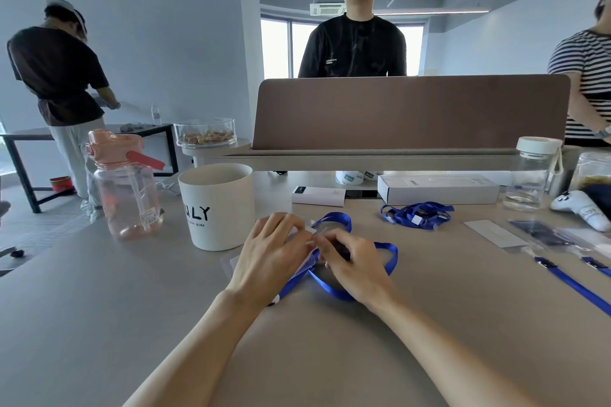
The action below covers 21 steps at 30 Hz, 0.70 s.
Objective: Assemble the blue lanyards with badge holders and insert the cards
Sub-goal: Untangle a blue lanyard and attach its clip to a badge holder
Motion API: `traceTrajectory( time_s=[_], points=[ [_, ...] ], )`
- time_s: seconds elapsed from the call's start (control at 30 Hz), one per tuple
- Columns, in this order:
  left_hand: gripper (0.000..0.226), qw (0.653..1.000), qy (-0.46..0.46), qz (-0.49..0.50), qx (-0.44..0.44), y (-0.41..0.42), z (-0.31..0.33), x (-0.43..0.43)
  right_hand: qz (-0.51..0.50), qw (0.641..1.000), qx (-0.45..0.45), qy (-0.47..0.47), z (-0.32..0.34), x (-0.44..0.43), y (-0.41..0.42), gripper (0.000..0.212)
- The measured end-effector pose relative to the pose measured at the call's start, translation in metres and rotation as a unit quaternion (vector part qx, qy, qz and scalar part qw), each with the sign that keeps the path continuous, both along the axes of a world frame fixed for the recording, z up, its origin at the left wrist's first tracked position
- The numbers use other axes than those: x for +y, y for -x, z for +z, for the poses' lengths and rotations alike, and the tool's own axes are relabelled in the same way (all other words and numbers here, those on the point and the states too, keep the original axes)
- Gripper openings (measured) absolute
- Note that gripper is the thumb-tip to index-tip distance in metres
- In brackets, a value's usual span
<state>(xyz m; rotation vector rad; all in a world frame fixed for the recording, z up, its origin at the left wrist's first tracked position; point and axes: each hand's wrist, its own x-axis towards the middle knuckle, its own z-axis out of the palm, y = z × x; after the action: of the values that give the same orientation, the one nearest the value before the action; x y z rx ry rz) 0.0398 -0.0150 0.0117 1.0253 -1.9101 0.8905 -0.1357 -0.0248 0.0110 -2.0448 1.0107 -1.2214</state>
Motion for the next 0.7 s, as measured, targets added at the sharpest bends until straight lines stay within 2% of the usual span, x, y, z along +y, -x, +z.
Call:
traceTrajectory(
  time_s=[0.17,0.3,0.53,0.63,0.7],
  points=[
    [0.006,0.997,0.018,-0.003,-0.069,-0.0014,0.0035,-0.0012,0.000,0.999,0.004,-0.049,0.0029,-0.0019,0.0005,0.031],
    [0.002,0.997,0.011,-0.010,-0.072,-0.0010,-0.0005,-0.0051,0.013,0.996,-0.016,-0.083,0.0039,-0.0042,0.0029,0.022],
    [0.012,0.996,0.015,-0.013,-0.083,0.0029,0.0003,-0.0019,-0.008,0.996,-0.023,-0.087,0.0006,-0.0073,0.0034,0.009],
    [0.021,0.998,-0.029,-0.013,-0.047,0.0061,-0.0030,-0.0024,-0.001,0.996,-0.025,-0.086,0.0002,-0.0077,0.0045,0.006],
    [0.015,0.998,-0.068,-0.012,0.000,0.0083,-0.0054,-0.0016,0.016,0.996,-0.021,-0.079,-0.0003,-0.0082,0.0040,0.004]
  ],
)
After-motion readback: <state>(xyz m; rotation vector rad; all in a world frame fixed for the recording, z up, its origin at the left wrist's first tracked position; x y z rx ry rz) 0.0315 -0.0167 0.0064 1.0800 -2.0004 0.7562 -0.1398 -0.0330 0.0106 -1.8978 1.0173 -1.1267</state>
